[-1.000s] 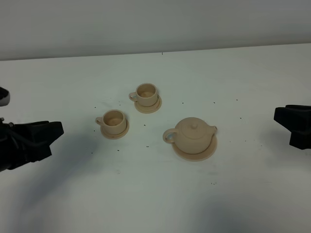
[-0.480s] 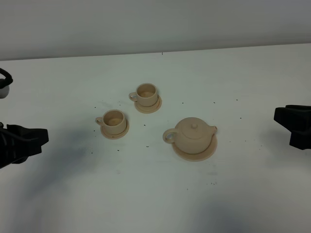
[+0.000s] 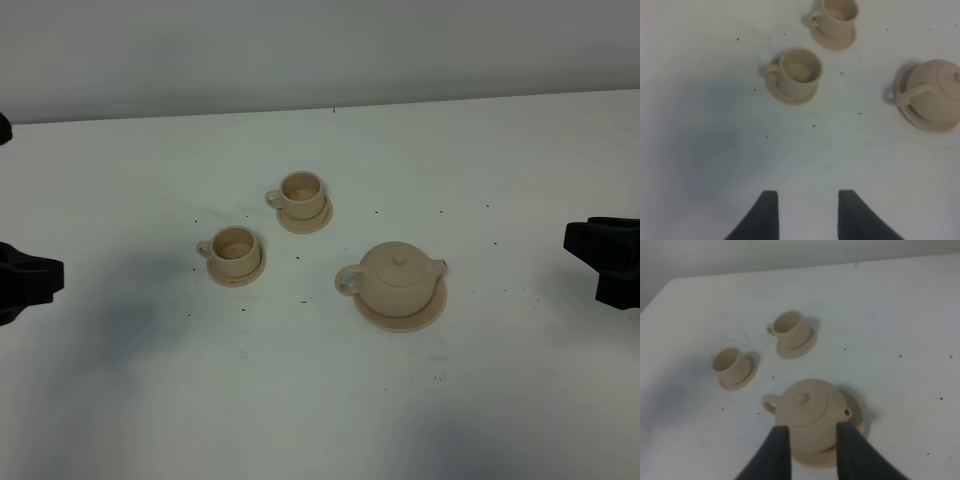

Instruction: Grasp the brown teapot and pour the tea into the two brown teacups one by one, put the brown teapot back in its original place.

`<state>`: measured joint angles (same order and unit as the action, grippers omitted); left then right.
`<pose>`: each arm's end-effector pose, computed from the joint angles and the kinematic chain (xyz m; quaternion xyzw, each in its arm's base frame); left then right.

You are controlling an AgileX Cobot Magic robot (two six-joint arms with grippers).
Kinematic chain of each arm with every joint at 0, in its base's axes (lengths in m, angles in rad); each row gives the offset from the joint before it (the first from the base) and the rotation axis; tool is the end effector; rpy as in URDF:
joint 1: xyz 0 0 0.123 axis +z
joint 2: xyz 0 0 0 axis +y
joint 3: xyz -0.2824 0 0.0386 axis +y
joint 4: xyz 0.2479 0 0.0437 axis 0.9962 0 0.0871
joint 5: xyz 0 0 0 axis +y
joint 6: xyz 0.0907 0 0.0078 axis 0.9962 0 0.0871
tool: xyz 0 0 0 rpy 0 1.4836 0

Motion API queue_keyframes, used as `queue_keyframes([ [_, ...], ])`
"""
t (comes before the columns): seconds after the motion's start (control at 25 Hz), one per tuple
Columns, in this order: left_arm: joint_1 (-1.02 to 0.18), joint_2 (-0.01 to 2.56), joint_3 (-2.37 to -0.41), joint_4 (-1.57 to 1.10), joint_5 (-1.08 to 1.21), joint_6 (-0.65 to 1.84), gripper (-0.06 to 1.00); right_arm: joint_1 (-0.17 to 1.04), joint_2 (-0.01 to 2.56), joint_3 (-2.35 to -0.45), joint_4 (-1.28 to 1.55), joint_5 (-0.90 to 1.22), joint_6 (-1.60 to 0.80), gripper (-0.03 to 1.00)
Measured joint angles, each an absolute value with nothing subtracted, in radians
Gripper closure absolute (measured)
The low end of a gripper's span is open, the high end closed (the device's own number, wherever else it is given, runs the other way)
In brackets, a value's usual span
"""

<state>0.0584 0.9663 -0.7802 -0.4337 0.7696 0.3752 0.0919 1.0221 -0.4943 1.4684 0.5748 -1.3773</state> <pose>0.1835 -0.0160 0.3106 0.0522 0.9203 -0.1169 0.3697 0.1834 0.0665 0.2598 -0.1513 0.8254 0.2818 0.4653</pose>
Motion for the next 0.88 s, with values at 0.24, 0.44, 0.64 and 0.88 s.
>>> queue_keyframes([
  [0.24, 0.058, 0.966, -0.853, -0.269, 0.865, 0.244, 0.64, 0.092, 1.022, -0.494, 1.467, 0.575, -1.377, 0.73],
  [0.44, 0.058, 0.966, -0.926, -0.174, 0.947, 0.211, 0.64, 0.092, 1.022, -0.494, 1.467, 0.575, -1.377, 0.73],
  [0.64, 0.058, 0.975, -1.050, -0.128, 1.082, 0.148, 0.64, 0.092, 1.022, -0.494, 1.467, 0.579, -1.377, 0.73],
  [0.88, 0.058, 0.972, -1.065, -0.091, 1.196, 0.076, 0.64, 0.092, 1.022, -0.494, 1.464, 0.596, -1.377, 0.73],
])
